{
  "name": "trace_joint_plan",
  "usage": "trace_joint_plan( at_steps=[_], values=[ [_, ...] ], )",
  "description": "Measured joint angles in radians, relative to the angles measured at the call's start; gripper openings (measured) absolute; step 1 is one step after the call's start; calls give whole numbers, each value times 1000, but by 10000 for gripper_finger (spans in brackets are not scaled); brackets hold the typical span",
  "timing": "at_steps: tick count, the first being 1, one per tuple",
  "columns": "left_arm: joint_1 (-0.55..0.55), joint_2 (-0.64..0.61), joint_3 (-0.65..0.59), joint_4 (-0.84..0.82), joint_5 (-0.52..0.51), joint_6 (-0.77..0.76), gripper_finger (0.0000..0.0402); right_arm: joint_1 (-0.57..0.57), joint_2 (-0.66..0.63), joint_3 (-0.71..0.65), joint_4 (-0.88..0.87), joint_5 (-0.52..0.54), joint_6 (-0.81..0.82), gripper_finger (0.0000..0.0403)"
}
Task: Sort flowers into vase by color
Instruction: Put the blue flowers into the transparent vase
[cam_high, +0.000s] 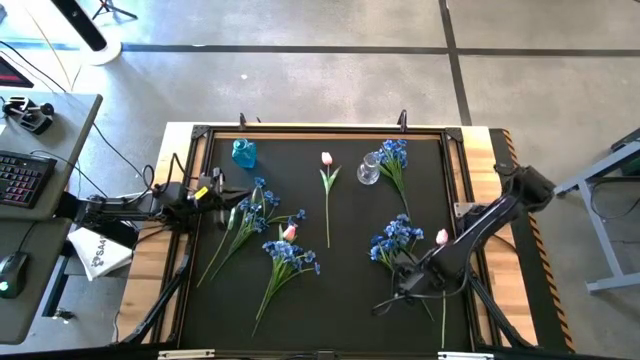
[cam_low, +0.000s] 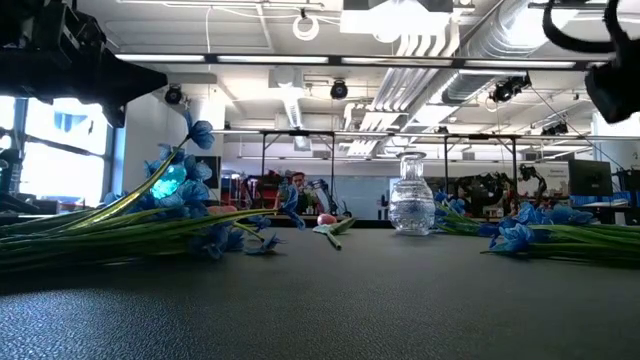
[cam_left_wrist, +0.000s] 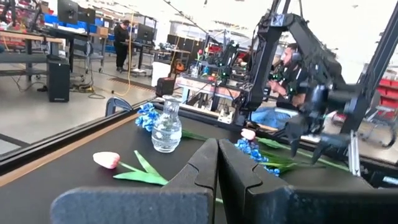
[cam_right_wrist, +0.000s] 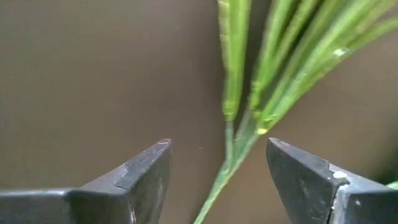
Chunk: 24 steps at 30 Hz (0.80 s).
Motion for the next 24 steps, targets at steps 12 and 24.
trace_joint_plan(
  at_steps=[12,24],
  values=[
    [0,0,0,-8,1,-47,0,-47,56,0,-86,11,-2,218],
    [0,0,0,-11,1,-52,0,-68,55,0,-62,56,-14,117]
  ],
)
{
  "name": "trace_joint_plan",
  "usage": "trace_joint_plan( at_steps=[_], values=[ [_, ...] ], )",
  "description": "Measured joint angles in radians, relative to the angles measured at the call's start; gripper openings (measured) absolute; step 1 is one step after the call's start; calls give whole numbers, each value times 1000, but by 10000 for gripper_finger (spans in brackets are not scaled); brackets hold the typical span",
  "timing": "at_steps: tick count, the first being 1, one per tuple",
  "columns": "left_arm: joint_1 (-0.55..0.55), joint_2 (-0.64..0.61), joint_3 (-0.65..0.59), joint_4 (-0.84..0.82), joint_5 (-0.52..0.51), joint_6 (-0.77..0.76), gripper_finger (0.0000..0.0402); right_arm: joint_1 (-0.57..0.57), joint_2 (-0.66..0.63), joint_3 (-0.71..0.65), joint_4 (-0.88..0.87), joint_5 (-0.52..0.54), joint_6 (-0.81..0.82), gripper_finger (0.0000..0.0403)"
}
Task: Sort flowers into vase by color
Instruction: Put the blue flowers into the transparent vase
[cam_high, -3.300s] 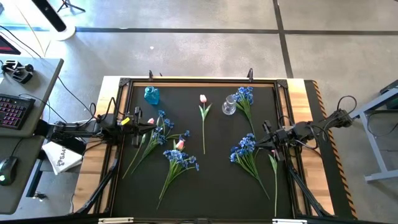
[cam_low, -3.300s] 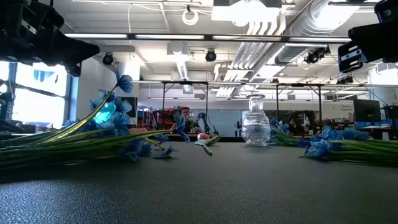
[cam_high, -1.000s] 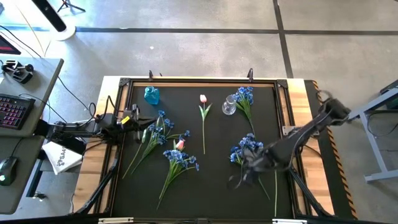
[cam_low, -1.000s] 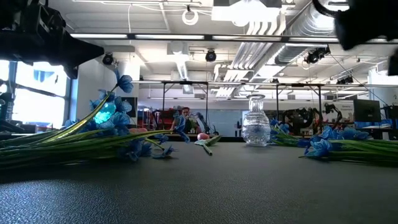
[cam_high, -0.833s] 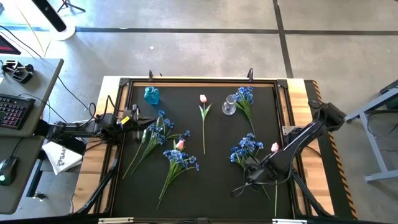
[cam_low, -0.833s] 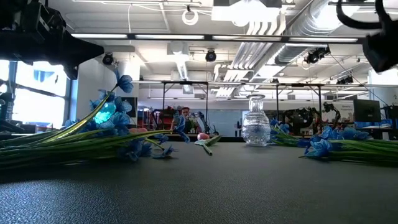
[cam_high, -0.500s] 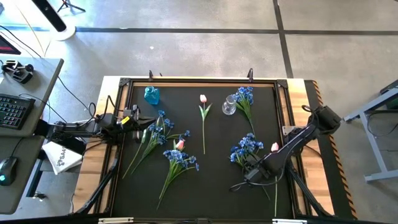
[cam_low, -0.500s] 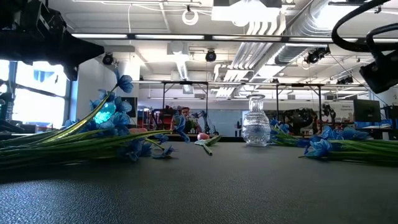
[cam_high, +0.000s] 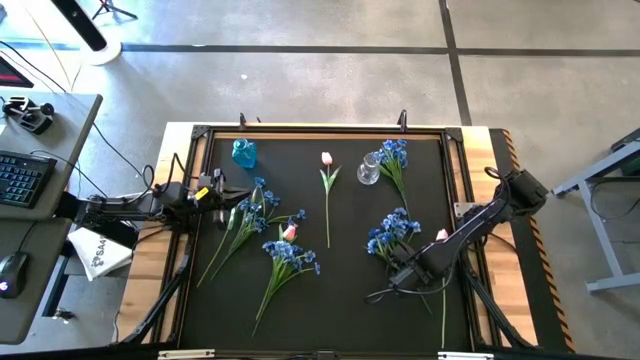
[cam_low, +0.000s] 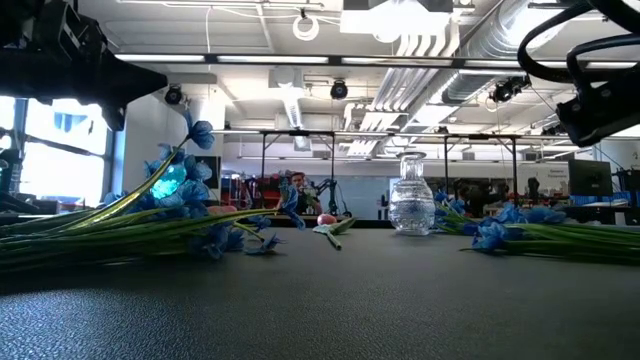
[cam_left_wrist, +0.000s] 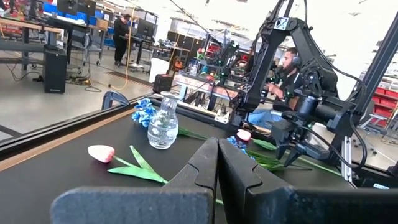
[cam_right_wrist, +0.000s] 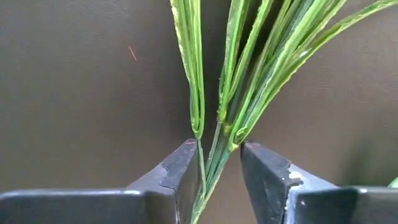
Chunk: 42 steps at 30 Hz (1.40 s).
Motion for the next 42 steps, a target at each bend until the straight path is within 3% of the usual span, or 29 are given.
trace_joint_plan(
  at_steps=[5,14,18,24,33,38,42],
  values=[
    [0,0,0,-12,0,-1,0,0,0,0,11,3,-14,131],
    [0,0,0,-13,0,-1,0,0,0,0,34,98,0,228],
    [0,0,0,-13,0,-1,0,-11,10,0,41,119,5,233],
    [0,0,0,-13,0,-2,0,-20,53,4,54,110,-31,180],
    [0,0,0,-14,1,-21,0,6,15,-4,85,141,-82,14],
    [-9,0,0,-13,0,-26,0,61,-59,-3,257,349,-169,22],
    [-24,0,0,-13,0,-26,0,100,-98,-4,489,672,-422,6]
  ],
)
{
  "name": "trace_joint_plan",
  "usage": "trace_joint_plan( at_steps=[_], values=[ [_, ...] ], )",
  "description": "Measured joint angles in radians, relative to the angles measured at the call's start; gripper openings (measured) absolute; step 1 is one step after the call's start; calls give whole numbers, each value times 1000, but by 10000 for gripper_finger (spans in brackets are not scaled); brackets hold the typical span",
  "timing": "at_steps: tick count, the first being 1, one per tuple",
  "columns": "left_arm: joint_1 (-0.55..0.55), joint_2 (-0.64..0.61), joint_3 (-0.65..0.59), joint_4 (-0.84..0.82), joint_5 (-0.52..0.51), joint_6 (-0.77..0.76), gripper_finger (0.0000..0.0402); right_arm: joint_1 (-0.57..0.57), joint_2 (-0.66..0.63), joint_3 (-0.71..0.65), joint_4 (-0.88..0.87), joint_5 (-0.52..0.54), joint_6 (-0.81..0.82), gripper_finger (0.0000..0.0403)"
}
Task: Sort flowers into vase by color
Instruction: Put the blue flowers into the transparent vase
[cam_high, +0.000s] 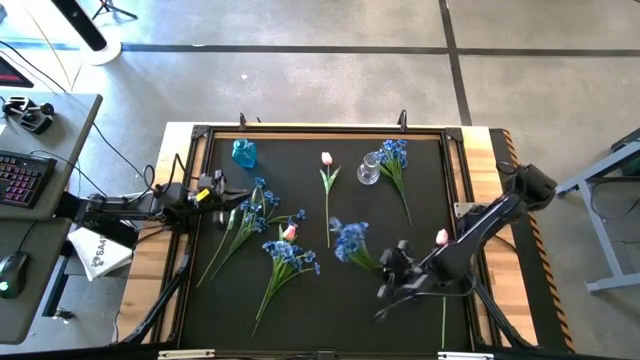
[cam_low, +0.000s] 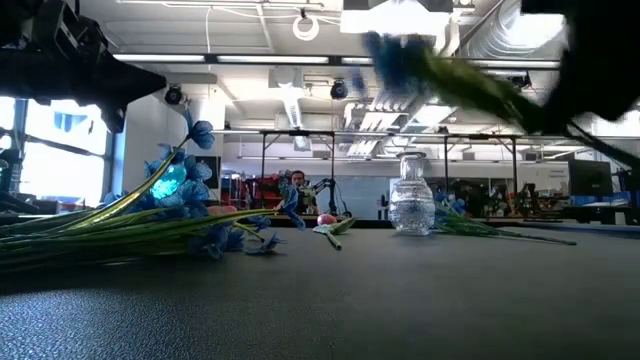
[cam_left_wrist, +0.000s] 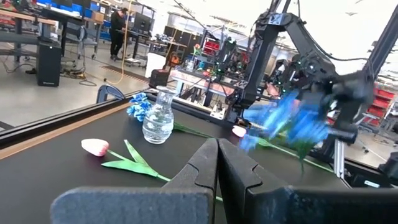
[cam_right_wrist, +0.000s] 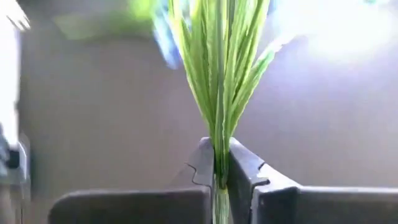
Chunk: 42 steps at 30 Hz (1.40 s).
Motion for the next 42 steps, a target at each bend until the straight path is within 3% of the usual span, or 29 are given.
trace_joint_plan(
  at_steps=[3,5,7,12,14,17,23,27,34,42],
  values=[
    [-12,0,0,1,0,0,0,3,-3,-34,297,241,-335,6],
    [-19,0,0,6,0,0,0,-26,-3,-77,538,294,-572,6],
    [-24,0,0,9,0,-1,0,-78,-3,-136,805,260,-787,4],
    [-42,0,0,9,0,-2,0,-267,-3,-295,1441,-76,-1163,4],
    [-53,0,0,9,0,-4,0,-344,-4,-343,1633,-112,-1262,4],
    [-68,0,0,9,0,-11,0,-454,-4,-398,1870,-84,-1419,4],
    [-97,3,0,8,-4,-10,0,-652,-66,-424,1861,62,-1511,4],
    [-107,13,0,8,-15,-9,0,-734,-95,-420,1855,77,-1529,4],
    [-110,38,0,10,-29,-9,0,-753,-168,-420,1710,241,-1528,4],
    [-110,51,0,11,-29,-8,0,-785,-190,-420,1521,212,-1345,5]
  ],
)
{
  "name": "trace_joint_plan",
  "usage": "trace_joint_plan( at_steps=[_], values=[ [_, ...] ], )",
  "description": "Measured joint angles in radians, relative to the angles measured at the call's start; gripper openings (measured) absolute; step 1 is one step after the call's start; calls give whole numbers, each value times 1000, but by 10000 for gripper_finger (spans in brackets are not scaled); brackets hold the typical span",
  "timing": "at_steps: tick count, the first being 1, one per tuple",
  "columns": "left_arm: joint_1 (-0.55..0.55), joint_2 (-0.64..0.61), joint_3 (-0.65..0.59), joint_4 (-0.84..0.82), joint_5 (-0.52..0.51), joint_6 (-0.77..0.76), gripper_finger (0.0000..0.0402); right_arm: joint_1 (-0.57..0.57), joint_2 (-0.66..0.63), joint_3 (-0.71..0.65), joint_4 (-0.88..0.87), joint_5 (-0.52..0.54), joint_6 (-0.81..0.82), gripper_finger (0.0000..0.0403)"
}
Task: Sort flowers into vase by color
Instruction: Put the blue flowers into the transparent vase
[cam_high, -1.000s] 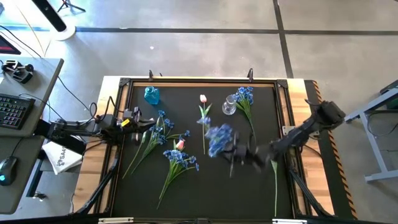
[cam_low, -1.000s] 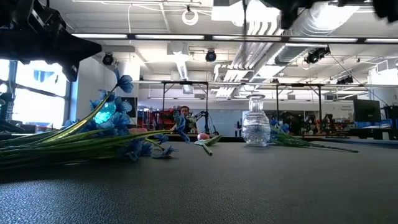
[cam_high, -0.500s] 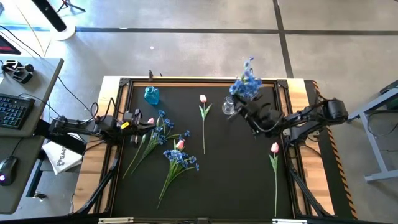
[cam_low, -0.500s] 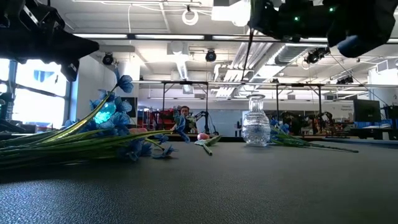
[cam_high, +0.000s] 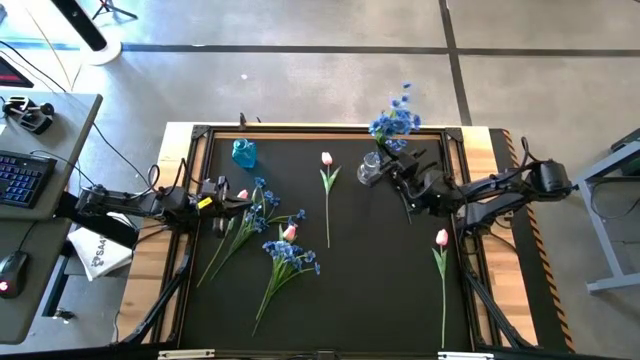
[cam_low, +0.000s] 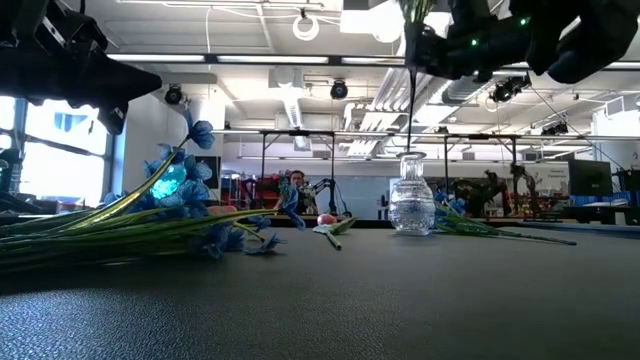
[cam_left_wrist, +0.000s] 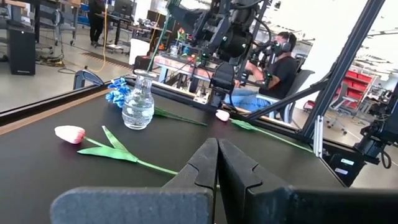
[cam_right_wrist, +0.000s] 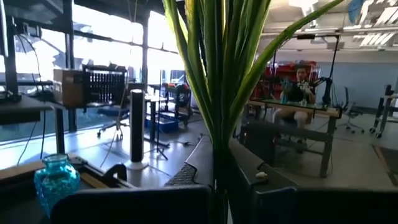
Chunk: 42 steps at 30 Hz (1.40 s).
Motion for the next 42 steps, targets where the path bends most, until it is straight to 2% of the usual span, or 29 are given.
trace_joint_plan(
  at_steps=[9,14,18,24,32,37,42],
  values=[
    [0,0,0,7,0,1,0,-55,0,0,-118,-18,135,7],
    [0,0,0,7,0,0,0,-63,0,0,-159,-19,182,28],
    [0,0,0,7,0,0,0,-63,0,0,-161,-19,178,61],
    [0,0,0,7,0,0,0,-62,0,0,-170,-19,185,132],
    [0,0,0,7,0,0,0,-62,0,1,-293,-19,272,221],
    [0,0,0,6,0,-1,0,-62,-3,1,-322,-19,273,254],
    [0,-1,0,7,-1,-2,0,-60,-27,2,-388,-23,303,268]
  ],
)
